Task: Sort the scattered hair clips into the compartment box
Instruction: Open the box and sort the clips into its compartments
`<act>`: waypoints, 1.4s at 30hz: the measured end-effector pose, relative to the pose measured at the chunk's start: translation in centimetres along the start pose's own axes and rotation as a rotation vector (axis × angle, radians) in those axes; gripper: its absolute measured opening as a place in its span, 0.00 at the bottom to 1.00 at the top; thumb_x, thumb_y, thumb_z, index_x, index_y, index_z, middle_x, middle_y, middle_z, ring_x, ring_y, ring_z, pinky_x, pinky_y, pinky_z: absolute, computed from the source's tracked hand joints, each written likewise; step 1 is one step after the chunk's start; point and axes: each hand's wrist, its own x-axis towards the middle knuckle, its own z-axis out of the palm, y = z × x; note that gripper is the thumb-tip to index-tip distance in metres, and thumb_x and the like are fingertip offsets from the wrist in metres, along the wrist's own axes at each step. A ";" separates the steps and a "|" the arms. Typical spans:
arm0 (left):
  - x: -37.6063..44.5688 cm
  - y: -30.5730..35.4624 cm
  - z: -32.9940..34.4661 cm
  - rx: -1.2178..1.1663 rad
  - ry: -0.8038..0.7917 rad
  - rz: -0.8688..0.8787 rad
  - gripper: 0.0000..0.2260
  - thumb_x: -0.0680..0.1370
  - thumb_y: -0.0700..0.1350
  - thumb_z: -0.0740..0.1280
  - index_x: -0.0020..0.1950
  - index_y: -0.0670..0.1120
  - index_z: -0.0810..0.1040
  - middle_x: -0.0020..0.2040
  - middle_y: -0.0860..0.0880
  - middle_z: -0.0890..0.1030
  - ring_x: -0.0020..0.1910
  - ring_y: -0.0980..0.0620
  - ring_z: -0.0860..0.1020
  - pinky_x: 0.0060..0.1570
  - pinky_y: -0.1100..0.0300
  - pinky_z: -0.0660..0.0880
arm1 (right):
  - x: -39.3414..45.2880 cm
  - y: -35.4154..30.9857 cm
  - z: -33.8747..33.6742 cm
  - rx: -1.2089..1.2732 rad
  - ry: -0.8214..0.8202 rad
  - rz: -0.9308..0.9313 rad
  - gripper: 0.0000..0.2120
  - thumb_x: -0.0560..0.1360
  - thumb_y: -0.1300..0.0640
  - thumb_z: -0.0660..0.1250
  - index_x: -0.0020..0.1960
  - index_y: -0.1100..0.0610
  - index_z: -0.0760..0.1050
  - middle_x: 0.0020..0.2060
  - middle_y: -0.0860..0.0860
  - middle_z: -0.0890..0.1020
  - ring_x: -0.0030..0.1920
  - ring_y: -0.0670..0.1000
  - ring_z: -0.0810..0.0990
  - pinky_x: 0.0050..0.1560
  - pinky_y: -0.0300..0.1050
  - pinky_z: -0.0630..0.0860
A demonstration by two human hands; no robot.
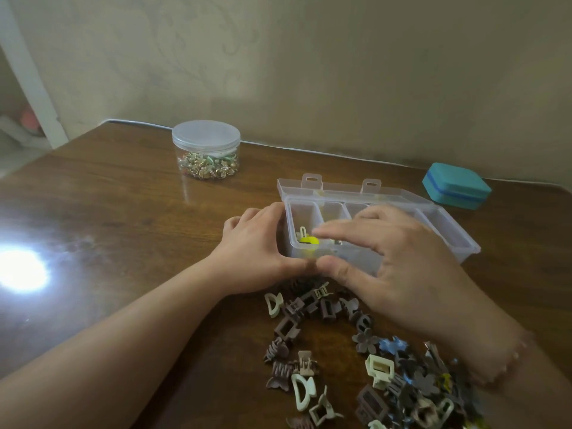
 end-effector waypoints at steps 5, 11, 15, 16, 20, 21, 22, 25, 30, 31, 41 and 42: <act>0.1 0.0 0.1 0.005 -0.004 -0.013 0.43 0.61 0.75 0.66 0.72 0.60 0.64 0.67 0.60 0.71 0.69 0.56 0.64 0.68 0.52 0.56 | -0.6 0.1 -1.6 0.202 0.404 -0.081 0.08 0.74 0.58 0.69 0.51 0.48 0.81 0.43 0.43 0.82 0.45 0.39 0.78 0.45 0.28 0.71; -0.2 0.2 -0.6 -0.096 -0.059 -0.021 0.42 0.60 0.79 0.55 0.70 0.60 0.67 0.62 0.62 0.71 0.65 0.59 0.63 0.65 0.55 0.54 | -1.5 2.4 -6.0 0.422 0.701 -0.045 0.02 0.77 0.46 0.66 0.48 0.40 0.77 0.42 0.41 0.83 0.41 0.46 0.81 0.41 0.48 0.76; -0.2 0.1 -0.6 -0.163 -0.061 -0.029 0.41 0.64 0.77 0.49 0.70 0.58 0.70 0.65 0.57 0.75 0.70 0.55 0.64 0.67 0.52 0.54 | -4.3 5.0 -8.9 0.218 0.322 0.218 0.19 0.63 0.25 0.64 0.45 0.36 0.79 0.37 0.40 0.84 0.36 0.47 0.82 0.39 0.51 0.79; -0.2 0.1 -0.6 -0.147 -0.058 -0.023 0.41 0.64 0.77 0.49 0.70 0.58 0.70 0.66 0.56 0.74 0.70 0.55 0.63 0.66 0.53 0.54 | -5.0 5.5 -8.8 0.085 0.175 0.307 0.16 0.62 0.28 0.68 0.44 0.35 0.78 0.37 0.37 0.83 0.35 0.45 0.81 0.38 0.50 0.79; -0.2 0.1 -0.6 -0.119 -0.056 -0.008 0.42 0.62 0.77 0.50 0.71 0.58 0.69 0.66 0.57 0.73 0.67 0.57 0.63 0.64 0.55 0.53 | -8.1 6.1 -5.6 -0.204 -0.332 0.576 0.11 0.65 0.44 0.78 0.37 0.45 0.77 0.33 0.43 0.81 0.34 0.41 0.79 0.35 0.41 0.75; -0.2 0.1 -0.5 -0.118 -0.055 -0.002 0.42 0.63 0.77 0.51 0.70 0.57 0.69 0.66 0.57 0.73 0.67 0.58 0.63 0.64 0.55 0.53 | -8.5 5.9 -4.9 -0.203 -0.379 0.616 0.12 0.65 0.44 0.77 0.37 0.47 0.76 0.32 0.45 0.81 0.34 0.42 0.79 0.37 0.42 0.77; -0.2 0.1 -0.5 -0.114 -0.054 0.002 0.42 0.63 0.77 0.51 0.70 0.57 0.69 0.67 0.56 0.74 0.68 0.57 0.64 0.64 0.54 0.53 | -8.9 6.0 -4.4 -0.185 -0.396 0.638 0.12 0.66 0.45 0.77 0.38 0.47 0.75 0.32 0.45 0.81 0.35 0.42 0.79 0.38 0.43 0.78; -0.3 0.1 -0.6 -0.097 -0.053 0.012 0.42 0.63 0.78 0.51 0.70 0.56 0.69 0.66 0.55 0.75 0.68 0.55 0.65 0.64 0.54 0.54 | -9.2 6.2 -3.6 -0.107 -0.352 0.658 0.11 0.66 0.48 0.77 0.39 0.45 0.74 0.33 0.40 0.81 0.35 0.42 0.79 0.40 0.47 0.79; -0.7 0.5 -0.8 -0.074 -0.060 0.032 0.44 0.62 0.78 0.51 0.71 0.55 0.69 0.65 0.56 0.74 0.66 0.56 0.66 0.67 0.53 0.55 | -9.1 6.1 -4.5 -0.081 -0.230 0.591 0.13 0.68 0.49 0.77 0.42 0.36 0.75 0.36 0.37 0.80 0.35 0.42 0.78 0.39 0.46 0.78; -0.7 0.5 -0.8 -0.071 -0.065 0.035 0.44 0.62 0.78 0.51 0.70 0.55 0.69 0.64 0.56 0.74 0.65 0.56 0.66 0.67 0.53 0.55 | -9.0 5.5 -5.1 -0.068 -0.181 0.544 0.14 0.67 0.49 0.77 0.44 0.35 0.74 0.37 0.36 0.80 0.35 0.42 0.78 0.37 0.44 0.77; -0.6 -0.4 -0.3 -0.167 -0.020 0.083 0.44 0.70 0.72 0.33 0.67 0.52 0.75 0.62 0.56 0.77 0.66 0.59 0.66 0.64 0.59 0.50 | 0.7 -2.2 -1.0 0.124 0.189 0.220 0.03 0.72 0.45 0.70 0.43 0.43 0.80 0.35 0.37 0.80 0.38 0.39 0.77 0.38 0.39 0.76; -0.6 -0.4 -0.3 -0.157 -0.019 0.084 0.44 0.69 0.72 0.33 0.66 0.52 0.75 0.62 0.56 0.77 0.66 0.59 0.66 0.63 0.59 0.50 | 0.7 -2.1 -0.4 0.085 0.125 0.214 0.06 0.73 0.42 0.67 0.46 0.42 0.80 0.37 0.36 0.80 0.40 0.38 0.76 0.41 0.40 0.76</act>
